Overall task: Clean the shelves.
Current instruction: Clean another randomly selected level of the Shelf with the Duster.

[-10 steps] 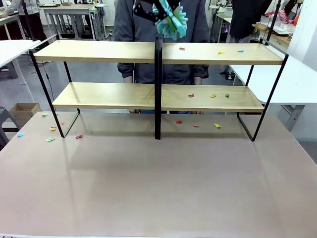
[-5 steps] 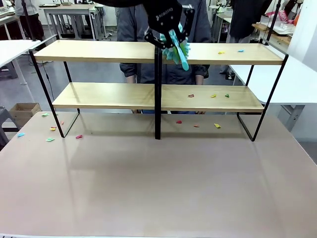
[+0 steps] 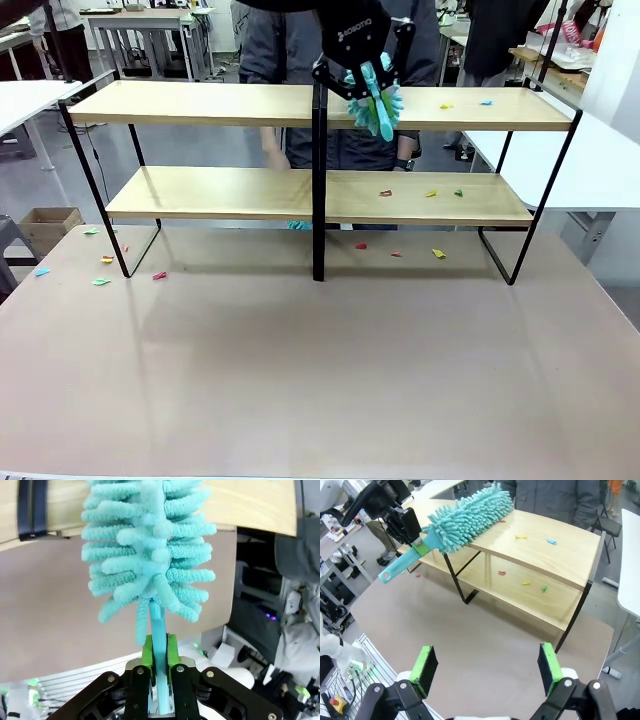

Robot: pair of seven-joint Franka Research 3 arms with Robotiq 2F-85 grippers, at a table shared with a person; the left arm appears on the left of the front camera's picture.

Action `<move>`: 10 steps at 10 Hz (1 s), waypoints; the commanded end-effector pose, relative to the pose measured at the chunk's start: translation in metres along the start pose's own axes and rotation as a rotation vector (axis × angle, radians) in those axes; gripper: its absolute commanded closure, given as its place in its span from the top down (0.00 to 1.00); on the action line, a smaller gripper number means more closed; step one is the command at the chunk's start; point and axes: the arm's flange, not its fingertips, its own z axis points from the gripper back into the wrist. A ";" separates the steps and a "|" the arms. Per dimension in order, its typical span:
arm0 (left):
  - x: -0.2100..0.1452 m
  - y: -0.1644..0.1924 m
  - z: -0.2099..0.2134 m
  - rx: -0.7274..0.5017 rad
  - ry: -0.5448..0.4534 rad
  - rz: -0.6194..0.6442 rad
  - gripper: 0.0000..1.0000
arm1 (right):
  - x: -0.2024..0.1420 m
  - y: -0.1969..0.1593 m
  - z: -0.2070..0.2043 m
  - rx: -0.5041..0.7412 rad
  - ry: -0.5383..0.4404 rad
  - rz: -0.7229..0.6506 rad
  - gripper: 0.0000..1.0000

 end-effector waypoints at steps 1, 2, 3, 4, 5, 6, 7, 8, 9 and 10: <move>0.017 -0.013 0.002 0.000 0.090 -0.103 0.12 | -0.001 0.000 0.000 0.001 -0.001 -0.001 1.00; 0.023 -0.020 -0.003 -0.015 0.130 -0.165 0.12 | -0.001 0.000 0.000 0.001 -0.001 -0.001 1.00; 0.029 -0.030 -0.006 -0.051 0.173 -0.220 0.12 | -0.001 0.000 0.000 0.001 -0.001 -0.001 1.00; 0.034 -0.038 -0.007 -0.093 0.207 -0.272 0.12 | -0.001 0.000 0.000 0.001 -0.001 -0.001 1.00; 0.039 -0.046 -0.009 -0.118 0.230 -0.324 0.12 | -0.001 0.000 0.000 0.001 -0.001 -0.001 1.00; 0.041 -0.053 -0.012 -0.099 0.249 -0.362 0.12 | -0.001 0.000 0.000 0.001 -0.001 -0.001 1.00; 0.043 -0.060 -0.013 -0.088 0.284 -0.414 0.12 | -0.001 0.000 0.000 0.001 -0.001 -0.001 1.00; 0.045 -0.065 -0.010 -0.087 0.340 -0.489 0.12 | -0.001 0.000 0.000 0.001 -0.001 -0.001 1.00; 0.048 -0.067 -0.007 -0.081 0.384 -0.552 0.12 | -0.001 0.000 0.000 0.001 -0.001 -0.001 1.00; 0.050 -0.068 -0.004 -0.090 0.442 -0.611 0.12 | -0.001 0.000 0.000 0.001 -0.001 -0.001 1.00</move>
